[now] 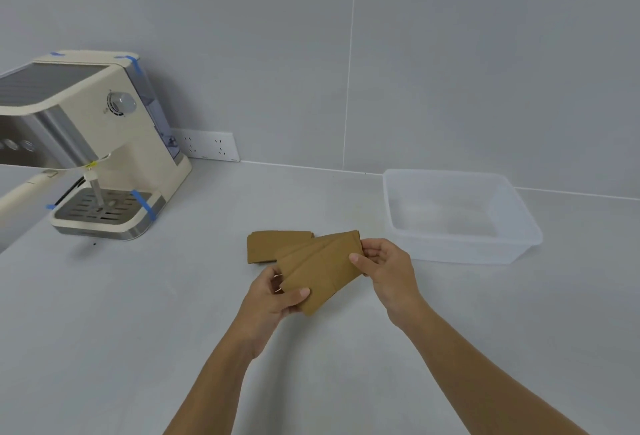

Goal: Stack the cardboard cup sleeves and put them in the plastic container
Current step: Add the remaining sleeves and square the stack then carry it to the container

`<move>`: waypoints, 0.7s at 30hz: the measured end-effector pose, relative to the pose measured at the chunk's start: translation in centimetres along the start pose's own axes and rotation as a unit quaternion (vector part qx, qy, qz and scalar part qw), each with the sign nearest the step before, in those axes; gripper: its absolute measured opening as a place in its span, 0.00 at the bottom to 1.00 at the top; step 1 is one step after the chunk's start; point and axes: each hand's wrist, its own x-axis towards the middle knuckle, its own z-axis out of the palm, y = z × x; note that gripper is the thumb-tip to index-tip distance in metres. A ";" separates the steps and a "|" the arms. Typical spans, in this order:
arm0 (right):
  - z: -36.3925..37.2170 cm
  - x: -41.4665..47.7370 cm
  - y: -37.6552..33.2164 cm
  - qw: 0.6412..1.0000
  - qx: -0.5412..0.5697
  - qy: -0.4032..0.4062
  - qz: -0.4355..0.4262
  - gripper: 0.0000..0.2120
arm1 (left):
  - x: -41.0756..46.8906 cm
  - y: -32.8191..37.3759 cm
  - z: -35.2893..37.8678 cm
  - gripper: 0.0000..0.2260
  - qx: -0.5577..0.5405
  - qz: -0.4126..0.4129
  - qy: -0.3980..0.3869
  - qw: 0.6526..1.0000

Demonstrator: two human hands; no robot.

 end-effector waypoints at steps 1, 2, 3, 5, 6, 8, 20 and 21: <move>0.1 0.1 0.0 1.000 -0.001 -0.001 0.003 0.10 | 0.1 -0.1 -0.2 0.25 0.009 0.003 0.001 1.000; 0.1 0.2 0.1 1.000 -0.002 -0.003 0.005 0.09 | 0.1 -0.1 -0.4 0.26 0.018 0.008 0.005 1.000; 0.2 0.2 0.2 1.000 -0.001 -0.006 0.009 0.09 | 0.2 -0.1 -0.5 0.25 0.024 0.015 0.010 1.000; 0.3 0.3 0.3 1.000 0.001 -0.011 0.016 0.08 | 0.3 -0.1 -0.6 0.25 0.023 0.029 0.020 0.999; 0.3 0.3 0.3 1.000 0.001 -0.013 0.019 0.08 | 0.2 0.0 -0.6 0.25 0.021 0.033 0.025 0.999; 0.3 0.4 0.4 1.000 -0.002 -0.017 0.023 0.08 | 0.3 0.1 -0.7 0.28 0.020 0.041 0.027 0.999; 0.2 1.6 0.8 0.993 -0.053 -0.106 -0.001 0.21 | 1.1 0.9 -2.0 0.34 0.079 0.047 -0.020 0.996; 0.3 1.8 0.8 0.993 -0.052 -0.106 0.000 0.19 | 1.3 0.8 -2.1 0.33 0.077 0.047 -0.017 0.996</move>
